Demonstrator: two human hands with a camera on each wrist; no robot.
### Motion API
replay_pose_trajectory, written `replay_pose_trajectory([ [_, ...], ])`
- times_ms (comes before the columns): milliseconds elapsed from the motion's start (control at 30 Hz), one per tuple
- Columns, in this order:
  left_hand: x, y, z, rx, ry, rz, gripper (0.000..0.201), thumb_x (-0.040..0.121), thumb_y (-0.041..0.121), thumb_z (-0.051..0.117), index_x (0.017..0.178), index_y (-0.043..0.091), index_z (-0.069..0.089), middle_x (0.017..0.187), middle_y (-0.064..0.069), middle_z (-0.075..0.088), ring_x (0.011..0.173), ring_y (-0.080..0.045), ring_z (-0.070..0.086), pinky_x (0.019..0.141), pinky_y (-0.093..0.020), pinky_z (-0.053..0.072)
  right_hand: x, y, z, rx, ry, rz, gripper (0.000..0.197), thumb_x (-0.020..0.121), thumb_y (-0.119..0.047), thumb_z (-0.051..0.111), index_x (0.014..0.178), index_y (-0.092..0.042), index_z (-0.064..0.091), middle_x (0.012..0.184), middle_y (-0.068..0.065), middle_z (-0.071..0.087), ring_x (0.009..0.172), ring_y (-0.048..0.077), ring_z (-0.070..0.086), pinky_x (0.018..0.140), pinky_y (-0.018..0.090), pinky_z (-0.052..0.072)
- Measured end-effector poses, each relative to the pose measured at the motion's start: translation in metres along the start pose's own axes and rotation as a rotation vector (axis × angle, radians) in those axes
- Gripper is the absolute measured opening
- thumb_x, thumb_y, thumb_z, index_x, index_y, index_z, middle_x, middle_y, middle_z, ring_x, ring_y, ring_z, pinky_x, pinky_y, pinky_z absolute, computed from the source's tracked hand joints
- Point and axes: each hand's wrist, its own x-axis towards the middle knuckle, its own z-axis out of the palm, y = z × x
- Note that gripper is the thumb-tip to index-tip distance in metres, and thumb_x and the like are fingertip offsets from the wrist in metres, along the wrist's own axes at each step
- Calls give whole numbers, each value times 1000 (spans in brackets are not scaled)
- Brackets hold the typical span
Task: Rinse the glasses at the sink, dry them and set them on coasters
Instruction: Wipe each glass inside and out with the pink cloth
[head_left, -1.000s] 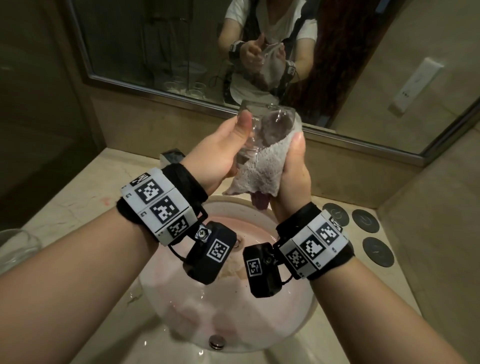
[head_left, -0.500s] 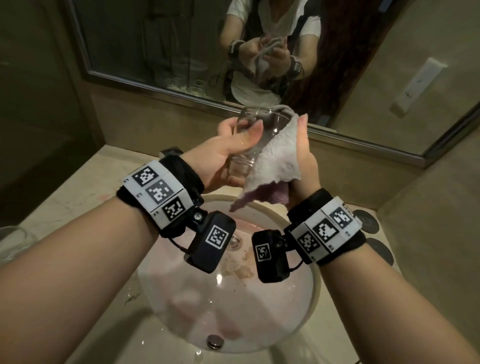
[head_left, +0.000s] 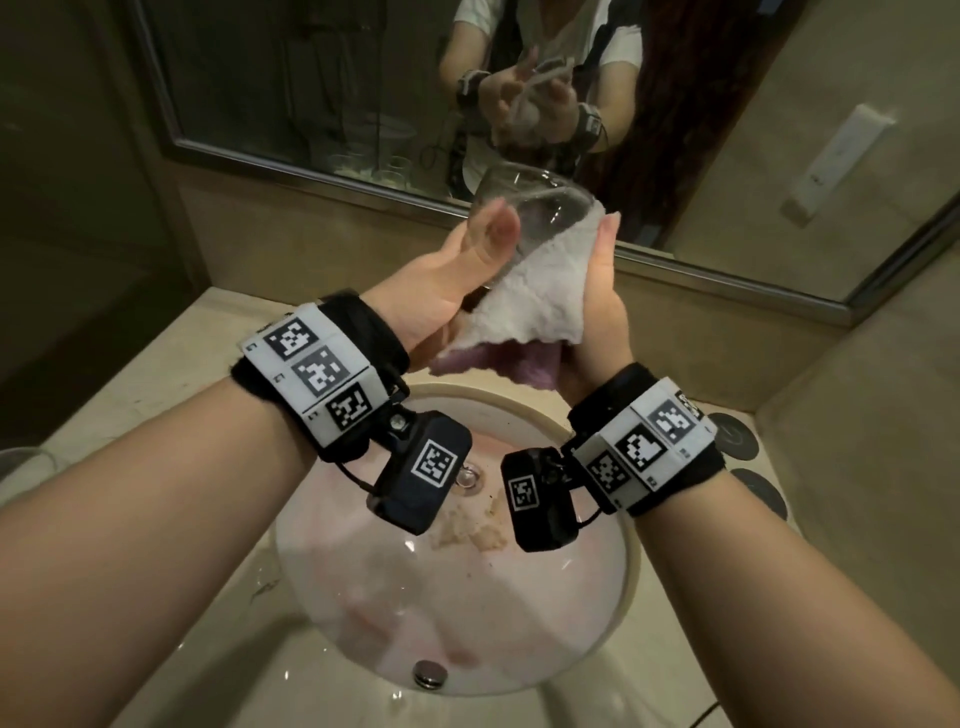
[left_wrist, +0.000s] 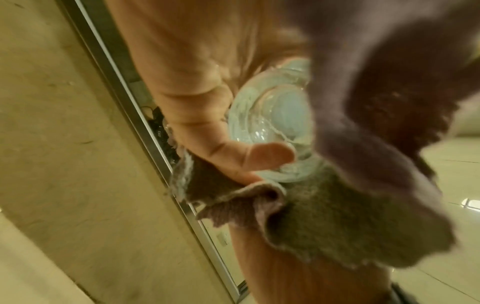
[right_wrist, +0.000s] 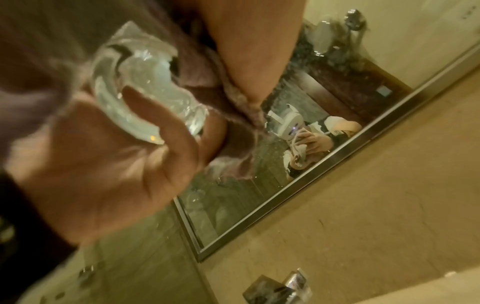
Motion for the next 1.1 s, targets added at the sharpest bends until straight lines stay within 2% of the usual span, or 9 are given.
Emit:
replay_pose_trajectory([
  [100,-2,3,-1,106,37,-21,118,43,82,50,147,35,17,145,-7,38,77,-12,67,69,-29,58,1,0,-6,62,12,1,56,92,-61,33,103,-13,58,86,2,65,84,13,63,87,33,51],
  [233,1,0,-1,387,189,0,92,47,82,31,122,31,24,107,8,48,74,-11,61,59,-26,56,-8,5,3,-130,101,-131,95,73,-79,45,145,-19,31,142,10,45,129,24,46,111,47,33],
  [333,6,-3,1,419,269,90,56,82,70,28,122,31,35,110,6,53,103,-24,60,87,-45,53,-8,12,1,-263,139,-322,77,85,-57,34,150,-22,10,155,9,19,141,21,25,116,46,23],
  [433,5,-2,4,151,245,22,83,68,81,44,130,26,44,123,-2,59,114,-21,58,97,-45,47,-7,18,-1,-401,89,-484,82,86,-60,32,150,-17,5,157,10,12,145,19,16,118,45,17],
  [533,2,-1,7,27,127,4,111,32,84,64,122,21,48,118,-6,62,110,-21,62,88,-42,52,-9,18,-3,-353,14,-366,105,70,-87,34,148,-18,20,147,11,39,136,20,38,112,47,31],
  [600,3,-3,8,-103,113,22,90,40,57,80,113,13,50,106,-3,64,101,-15,64,86,-33,54,-10,13,-3,-233,14,-213,110,64,-90,38,144,-14,32,134,10,54,125,20,52,107,43,40],
  [767,8,-5,5,112,98,49,52,58,31,78,101,24,50,99,9,59,91,-4,58,77,-20,46,-8,6,-11,123,91,105,48,100,-46,34,100,-5,60,87,10,72,81,19,69,80,36,55],
  [867,7,-5,-2,257,136,144,61,47,47,77,101,27,55,102,7,62,97,-3,59,84,-18,44,-8,8,-12,177,52,84,40,103,-38,31,100,-10,59,83,5,74,84,20,68,85,40,53],
  [1100,7,-6,-4,190,121,306,51,56,23,82,101,23,56,95,9,67,94,-1,62,89,-19,47,-17,16,-10,213,9,147,18,97,-17,43,109,-11,56,102,11,63,90,27,63,79,39,56],
])
